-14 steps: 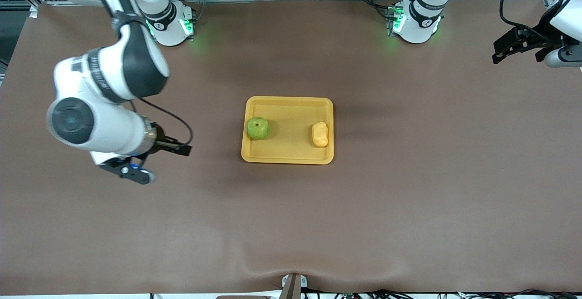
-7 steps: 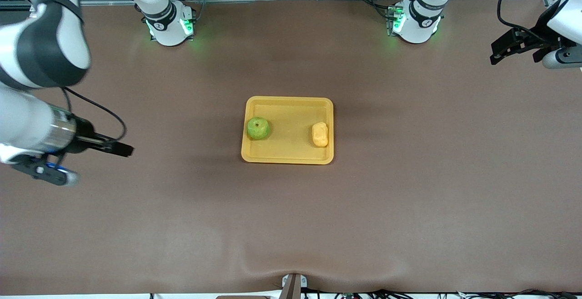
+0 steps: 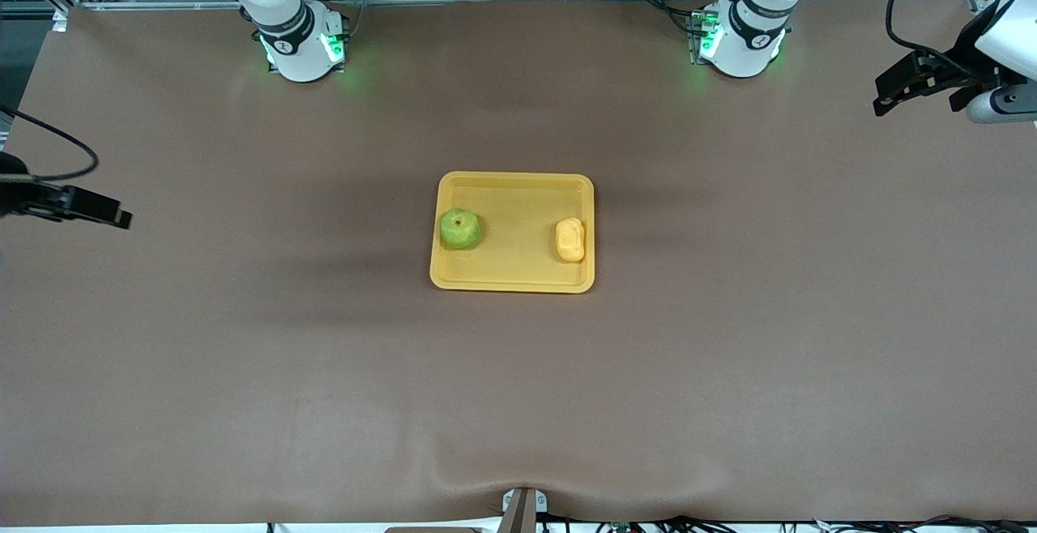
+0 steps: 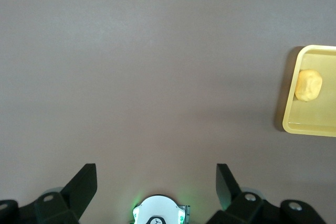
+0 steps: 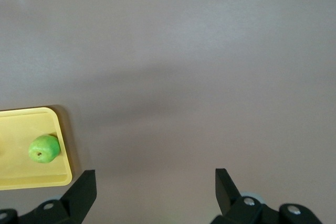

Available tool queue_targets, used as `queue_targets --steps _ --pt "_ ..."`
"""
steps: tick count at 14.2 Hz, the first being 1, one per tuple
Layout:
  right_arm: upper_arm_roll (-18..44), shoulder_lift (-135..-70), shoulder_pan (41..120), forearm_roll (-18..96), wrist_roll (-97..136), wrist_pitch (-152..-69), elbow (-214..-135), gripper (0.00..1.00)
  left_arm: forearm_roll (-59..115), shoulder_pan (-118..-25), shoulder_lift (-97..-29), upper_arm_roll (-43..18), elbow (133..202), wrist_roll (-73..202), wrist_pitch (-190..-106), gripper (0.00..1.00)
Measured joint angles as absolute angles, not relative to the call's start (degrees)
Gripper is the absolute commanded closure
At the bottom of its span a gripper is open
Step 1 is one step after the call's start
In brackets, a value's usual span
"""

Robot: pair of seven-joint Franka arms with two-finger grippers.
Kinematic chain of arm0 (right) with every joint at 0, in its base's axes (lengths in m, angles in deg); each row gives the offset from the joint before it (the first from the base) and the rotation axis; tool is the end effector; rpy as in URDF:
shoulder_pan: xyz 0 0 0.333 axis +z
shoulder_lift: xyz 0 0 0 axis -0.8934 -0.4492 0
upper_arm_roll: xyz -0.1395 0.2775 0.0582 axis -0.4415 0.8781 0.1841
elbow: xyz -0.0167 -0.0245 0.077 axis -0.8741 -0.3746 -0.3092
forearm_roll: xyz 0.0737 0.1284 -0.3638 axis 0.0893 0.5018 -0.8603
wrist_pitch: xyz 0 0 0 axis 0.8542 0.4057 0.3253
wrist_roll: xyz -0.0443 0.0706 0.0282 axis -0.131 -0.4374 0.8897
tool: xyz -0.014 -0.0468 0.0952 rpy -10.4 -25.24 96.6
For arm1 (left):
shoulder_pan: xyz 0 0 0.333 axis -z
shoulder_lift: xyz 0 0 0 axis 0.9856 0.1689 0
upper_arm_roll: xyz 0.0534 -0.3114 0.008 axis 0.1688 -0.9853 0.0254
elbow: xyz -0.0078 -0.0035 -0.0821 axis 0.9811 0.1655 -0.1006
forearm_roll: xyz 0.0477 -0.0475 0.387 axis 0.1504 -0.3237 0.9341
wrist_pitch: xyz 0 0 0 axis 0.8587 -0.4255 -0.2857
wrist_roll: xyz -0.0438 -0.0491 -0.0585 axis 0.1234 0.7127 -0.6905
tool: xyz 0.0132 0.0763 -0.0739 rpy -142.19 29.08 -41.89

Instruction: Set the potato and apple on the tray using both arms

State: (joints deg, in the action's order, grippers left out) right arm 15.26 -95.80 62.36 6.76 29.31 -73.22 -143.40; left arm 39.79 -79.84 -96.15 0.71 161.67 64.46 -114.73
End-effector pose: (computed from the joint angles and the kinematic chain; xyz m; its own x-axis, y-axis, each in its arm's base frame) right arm 0.6173 -0.0280 0.6208 0.9848 -0.1366 -0.1075 -0.1429 -0.9883 -0.0531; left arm 0.4992 -0.0454 0.6585 0.9993 0.0256 -0.0264 0.0238 -0.9974 -0.0673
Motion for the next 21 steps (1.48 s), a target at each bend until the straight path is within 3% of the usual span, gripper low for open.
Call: queue_targets --steps 9,21 --pt "15.8 -79.4 62.4 6.7 29.2 -81.8 -163.8 0.00 39.8 -79.8 -96.0 0.7 161.7 64.3 -114.7 0.00" --pt "16.2 -77.3 62.4 5.2 24.3 -81.8 -165.9 0.00 39.8 -79.8 -94.9 0.7 160.3 64.3 -115.2 0.00"
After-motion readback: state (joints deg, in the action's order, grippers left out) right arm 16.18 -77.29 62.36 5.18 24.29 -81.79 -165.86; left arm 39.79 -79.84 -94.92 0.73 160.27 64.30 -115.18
